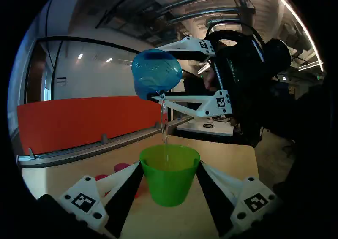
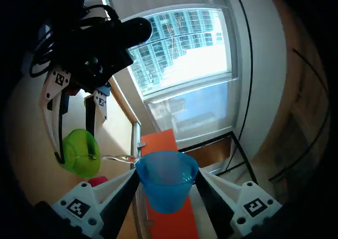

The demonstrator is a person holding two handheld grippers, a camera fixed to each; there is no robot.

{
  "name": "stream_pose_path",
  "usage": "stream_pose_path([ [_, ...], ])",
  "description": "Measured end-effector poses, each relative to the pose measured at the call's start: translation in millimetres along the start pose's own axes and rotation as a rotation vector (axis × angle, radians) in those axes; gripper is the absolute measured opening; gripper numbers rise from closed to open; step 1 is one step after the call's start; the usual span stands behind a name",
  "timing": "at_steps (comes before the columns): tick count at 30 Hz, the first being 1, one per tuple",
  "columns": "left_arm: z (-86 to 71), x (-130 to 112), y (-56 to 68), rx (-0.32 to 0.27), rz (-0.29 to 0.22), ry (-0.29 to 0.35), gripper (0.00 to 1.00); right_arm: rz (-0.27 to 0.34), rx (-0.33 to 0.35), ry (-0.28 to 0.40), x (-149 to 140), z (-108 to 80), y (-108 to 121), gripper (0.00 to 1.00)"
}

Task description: Pour water

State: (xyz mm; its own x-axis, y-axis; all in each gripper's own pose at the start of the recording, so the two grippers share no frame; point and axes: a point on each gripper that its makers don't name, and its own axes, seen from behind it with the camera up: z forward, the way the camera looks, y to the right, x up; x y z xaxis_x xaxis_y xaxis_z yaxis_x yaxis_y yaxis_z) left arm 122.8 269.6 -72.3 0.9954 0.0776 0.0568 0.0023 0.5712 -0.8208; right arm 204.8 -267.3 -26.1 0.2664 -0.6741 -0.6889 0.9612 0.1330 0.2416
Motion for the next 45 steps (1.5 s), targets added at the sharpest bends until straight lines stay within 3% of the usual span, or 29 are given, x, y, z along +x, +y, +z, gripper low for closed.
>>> stream_pose_path([
  [45, -2.6, 3, 3.1, 0.007, 0.008, 0.009, 0.85, -0.165, -0.03, 0.004, 14, -0.8, 16, 0.9],
])
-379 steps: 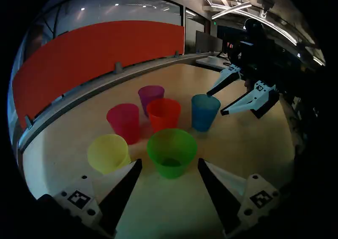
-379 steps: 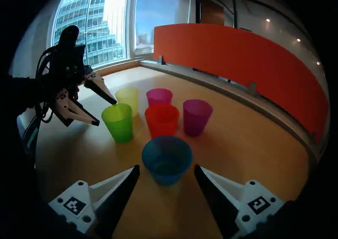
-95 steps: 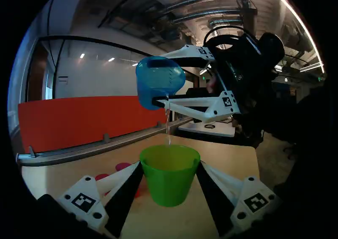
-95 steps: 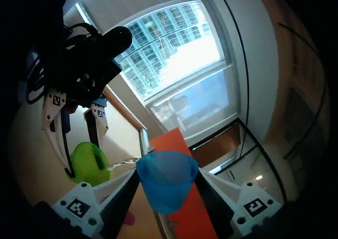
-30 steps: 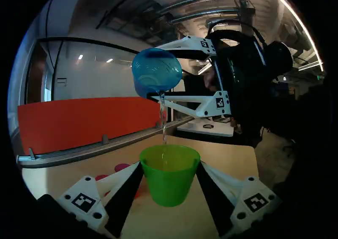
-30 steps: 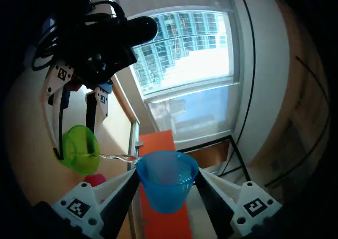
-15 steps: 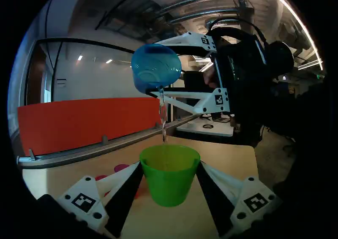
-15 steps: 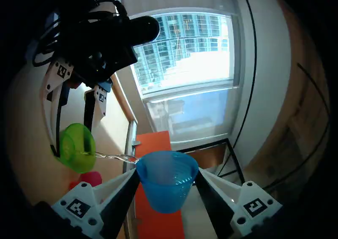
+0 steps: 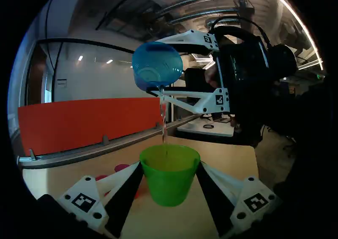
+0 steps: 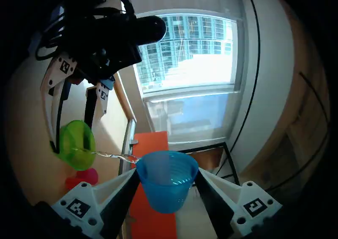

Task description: Pour water

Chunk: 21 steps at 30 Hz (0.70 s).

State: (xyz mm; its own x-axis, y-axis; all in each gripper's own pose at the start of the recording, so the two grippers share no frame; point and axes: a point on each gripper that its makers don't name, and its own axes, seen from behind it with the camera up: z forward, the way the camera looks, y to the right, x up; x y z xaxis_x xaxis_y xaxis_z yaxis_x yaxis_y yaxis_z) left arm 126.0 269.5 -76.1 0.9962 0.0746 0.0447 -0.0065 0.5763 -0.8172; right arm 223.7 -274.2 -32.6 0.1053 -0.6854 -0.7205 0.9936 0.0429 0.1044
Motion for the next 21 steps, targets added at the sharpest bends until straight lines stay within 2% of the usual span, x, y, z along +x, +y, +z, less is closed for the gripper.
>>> stream_pose_path([
  [21, -1.4, -1, -1.3, 0.005, -0.004, 0.002, 0.85, -0.108, -0.01, 0.006, 10, 3.1, 0, 0.9],
])
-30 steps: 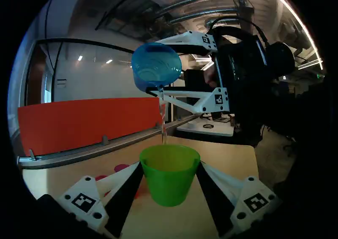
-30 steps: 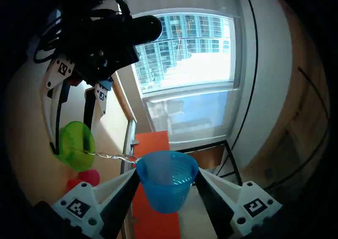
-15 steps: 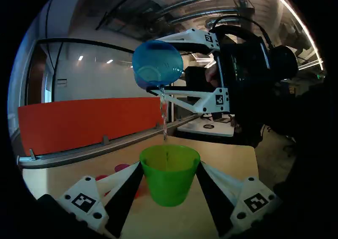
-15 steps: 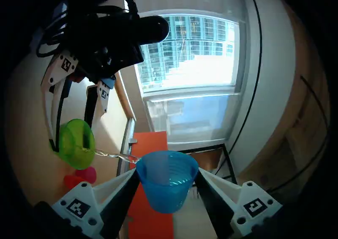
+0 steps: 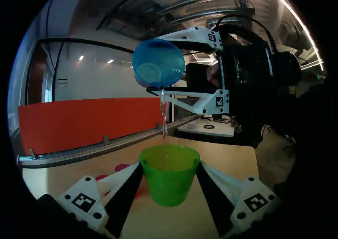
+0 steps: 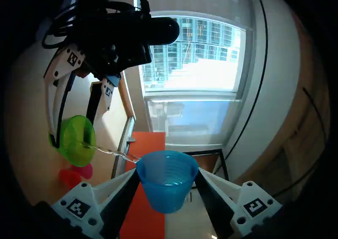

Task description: Pour water

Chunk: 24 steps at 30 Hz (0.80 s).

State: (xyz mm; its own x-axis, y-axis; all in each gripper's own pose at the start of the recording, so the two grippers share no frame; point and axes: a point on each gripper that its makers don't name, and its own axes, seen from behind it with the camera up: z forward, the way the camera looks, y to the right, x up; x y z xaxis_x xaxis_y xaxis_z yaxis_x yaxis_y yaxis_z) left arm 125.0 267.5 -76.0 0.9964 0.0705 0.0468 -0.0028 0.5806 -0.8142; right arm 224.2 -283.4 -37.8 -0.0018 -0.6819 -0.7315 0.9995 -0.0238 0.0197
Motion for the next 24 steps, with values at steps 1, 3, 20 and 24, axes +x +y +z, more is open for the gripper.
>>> stream_pose_path([
  [1, -0.1, 0, -0.2, 0.001, 0.0, 0.0, 0.85, -0.005, -0.001, 0.001, 1, 0.1, 0, 0.9],
  [3, -0.3, 0, -0.4, 0.002, 0.0, 0.0, 0.85, -0.015, -0.003, 0.001, 2, 0.2, 1, 0.9],
  [20, -1.2, 3, -4.0, 0.009, -0.008, 0.003, 0.85, -0.093, -0.023, 0.002, 7, -0.7, 9, 0.9],
  [24, -0.7, 4, -4.8, 0.01, -0.009, 0.003, 0.85, -0.099, -0.029, 0.006, 8, -0.9, 11, 0.9],
])
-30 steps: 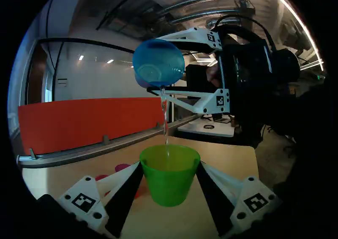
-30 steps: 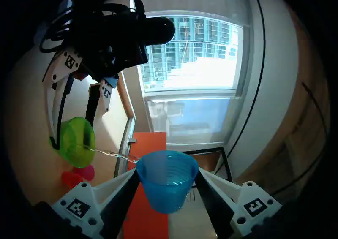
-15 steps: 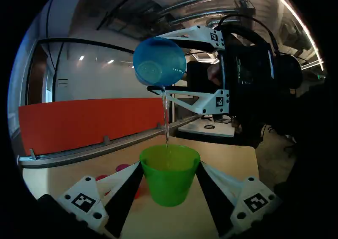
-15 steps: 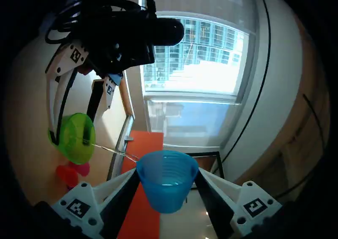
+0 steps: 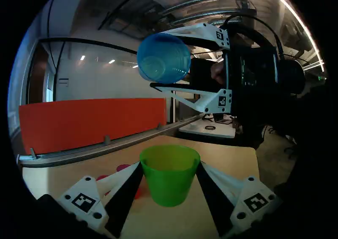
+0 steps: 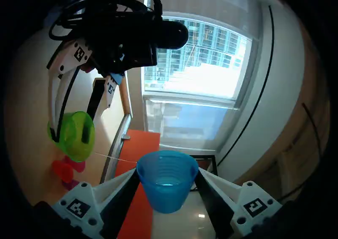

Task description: Pour water

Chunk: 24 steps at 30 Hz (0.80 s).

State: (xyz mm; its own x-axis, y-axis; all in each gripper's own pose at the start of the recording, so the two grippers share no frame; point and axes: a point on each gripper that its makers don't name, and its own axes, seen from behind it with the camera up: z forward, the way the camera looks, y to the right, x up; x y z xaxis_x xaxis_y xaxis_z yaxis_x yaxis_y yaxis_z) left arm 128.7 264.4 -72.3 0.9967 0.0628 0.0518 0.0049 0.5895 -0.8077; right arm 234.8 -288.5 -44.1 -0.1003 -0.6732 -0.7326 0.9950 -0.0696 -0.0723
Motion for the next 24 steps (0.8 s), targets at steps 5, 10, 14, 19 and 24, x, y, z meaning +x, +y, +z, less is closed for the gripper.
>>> stream_pose_path([
  [5, 0.1, -0.2, -1.5, 0.001, -0.002, -0.001, 0.85, -0.006, -0.004, 0.002, 1.2, -0.8, -0.2, 0.9],
  [10, -0.3, -0.6, -2.6, 0.002, -0.004, 0.0, 0.85, -0.005, -0.007, 0.002, 1.9, -1.1, -0.6, 0.9],
  [14, -0.9, -1.2, -2.4, 0.002, -0.005, 0.001, 0.85, 0.018, -0.007, 0.001, 1.4, -0.9, -2.3, 0.9],
  [19, -1.6, -1.0, -2.4, 0.003, -0.006, 0.001, 0.85, 0.107, -0.002, 0.009, 1.7, -1.4, -5.9, 0.9],
  [24, -2.6, 0.4, -2.2, 0.002, -0.006, 0.004, 0.85, 0.244, -0.003, 0.019, 1.7, -4.0, -6.6, 0.9],
])
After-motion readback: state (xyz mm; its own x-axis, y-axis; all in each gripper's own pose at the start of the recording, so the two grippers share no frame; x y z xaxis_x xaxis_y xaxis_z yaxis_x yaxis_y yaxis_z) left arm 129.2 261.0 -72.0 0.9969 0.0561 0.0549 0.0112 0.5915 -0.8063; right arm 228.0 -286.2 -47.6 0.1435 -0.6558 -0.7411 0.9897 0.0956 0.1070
